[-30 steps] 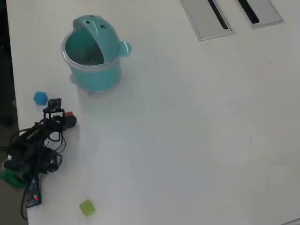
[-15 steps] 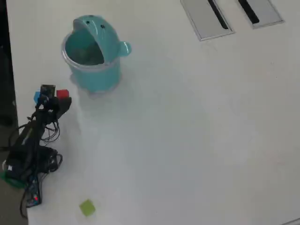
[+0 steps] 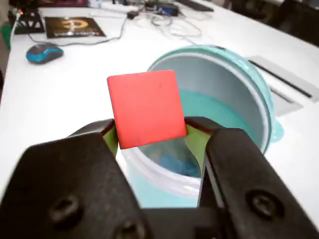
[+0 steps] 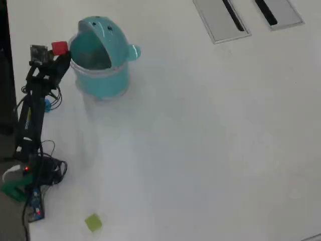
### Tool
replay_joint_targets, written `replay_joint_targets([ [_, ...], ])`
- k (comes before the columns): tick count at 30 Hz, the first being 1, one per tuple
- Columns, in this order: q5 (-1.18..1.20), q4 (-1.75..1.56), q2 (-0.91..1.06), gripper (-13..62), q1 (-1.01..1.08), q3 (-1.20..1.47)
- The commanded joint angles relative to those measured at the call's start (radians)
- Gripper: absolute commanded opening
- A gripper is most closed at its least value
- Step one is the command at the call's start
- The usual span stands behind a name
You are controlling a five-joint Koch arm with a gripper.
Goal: Grasp RGB lego blocks and put them in the bin one by one.
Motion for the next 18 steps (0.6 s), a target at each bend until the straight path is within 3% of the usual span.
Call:
replay_joint_targets([
  [1,0.005,-0.02,-0.083,-2.5,0.003,-0.156],
  [10,0.005,-0.084,-0.35,-2.3,0.017,-0.331],
  [15,-0.044,-0.112,-0.376,-1.7,0.071,-0.328],
  [18,-0.127,-0.121,-0.376,10.4,0.11,-0.33],
])
